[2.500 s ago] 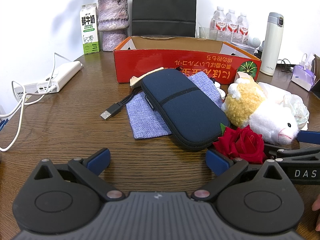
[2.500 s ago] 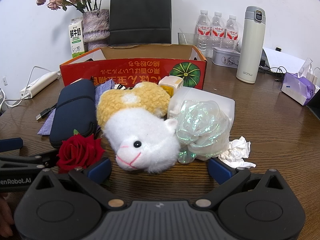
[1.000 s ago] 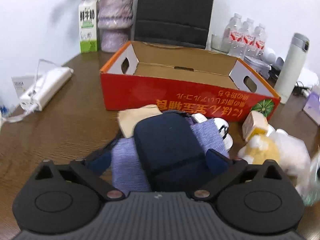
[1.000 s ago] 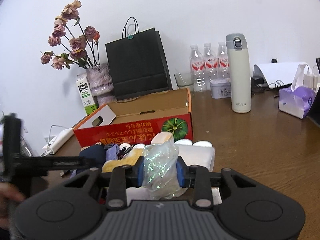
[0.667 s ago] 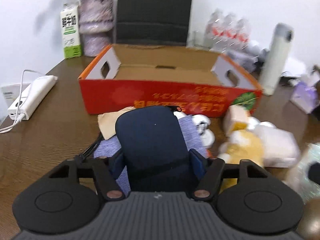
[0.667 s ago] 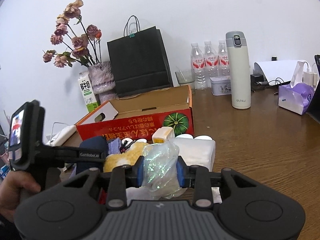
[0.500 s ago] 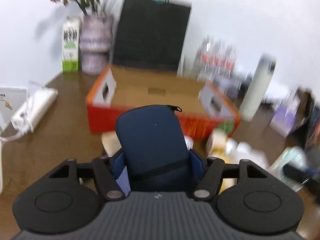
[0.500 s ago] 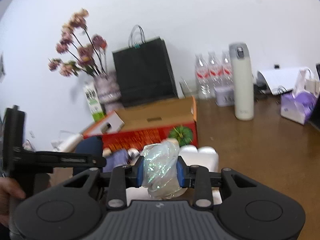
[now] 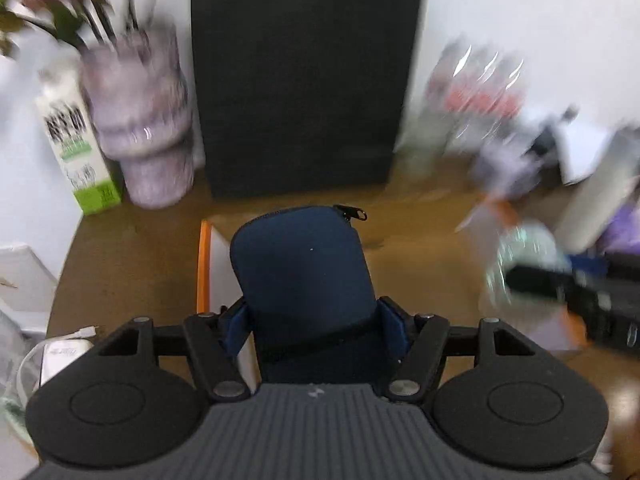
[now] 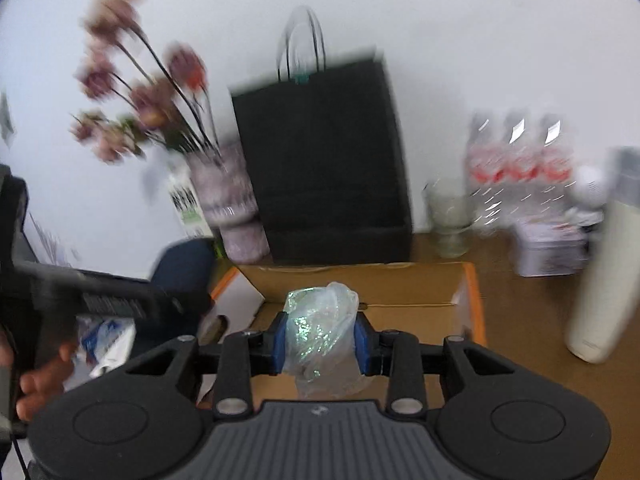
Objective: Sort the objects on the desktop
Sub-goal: 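Carry both held items over the orange box and open both tools to drop them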
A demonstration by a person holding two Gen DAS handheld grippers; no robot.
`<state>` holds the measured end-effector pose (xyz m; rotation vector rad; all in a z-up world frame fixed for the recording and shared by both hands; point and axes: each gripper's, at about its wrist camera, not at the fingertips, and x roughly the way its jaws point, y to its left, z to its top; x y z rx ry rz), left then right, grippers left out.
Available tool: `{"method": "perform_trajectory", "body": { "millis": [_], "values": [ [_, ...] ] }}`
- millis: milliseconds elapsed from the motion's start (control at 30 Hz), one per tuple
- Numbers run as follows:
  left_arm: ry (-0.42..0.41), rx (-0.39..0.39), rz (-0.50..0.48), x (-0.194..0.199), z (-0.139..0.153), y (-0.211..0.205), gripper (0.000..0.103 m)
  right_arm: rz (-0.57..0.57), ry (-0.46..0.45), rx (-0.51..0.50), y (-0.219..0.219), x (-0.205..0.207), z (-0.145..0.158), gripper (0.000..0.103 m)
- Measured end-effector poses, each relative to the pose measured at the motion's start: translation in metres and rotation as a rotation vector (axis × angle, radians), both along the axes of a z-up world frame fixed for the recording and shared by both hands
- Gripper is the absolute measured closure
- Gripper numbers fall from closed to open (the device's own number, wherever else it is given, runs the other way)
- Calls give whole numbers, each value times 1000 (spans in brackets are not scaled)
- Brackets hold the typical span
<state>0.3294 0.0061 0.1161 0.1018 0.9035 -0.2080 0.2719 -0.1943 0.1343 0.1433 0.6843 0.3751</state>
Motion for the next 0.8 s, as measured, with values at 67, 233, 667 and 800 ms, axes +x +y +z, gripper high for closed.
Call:
{"method": "perform_trajectory", "body": {
  "millis": [67,233,667,800],
  "values": [
    [62,53,7,27,-30,-3,37,-5,92,-24,17,52,-18,71],
    [112,88,-13,50,-72,-6,37,-24,268,7,40,128,-71,71],
    [0,-27,44,19,-21,34,8,-72,184,-74,15,100,-45,41],
    [-27,-60,132,-12,-7,38,2,-120,148,-158,-8,57,-26,40]
  ]
}}
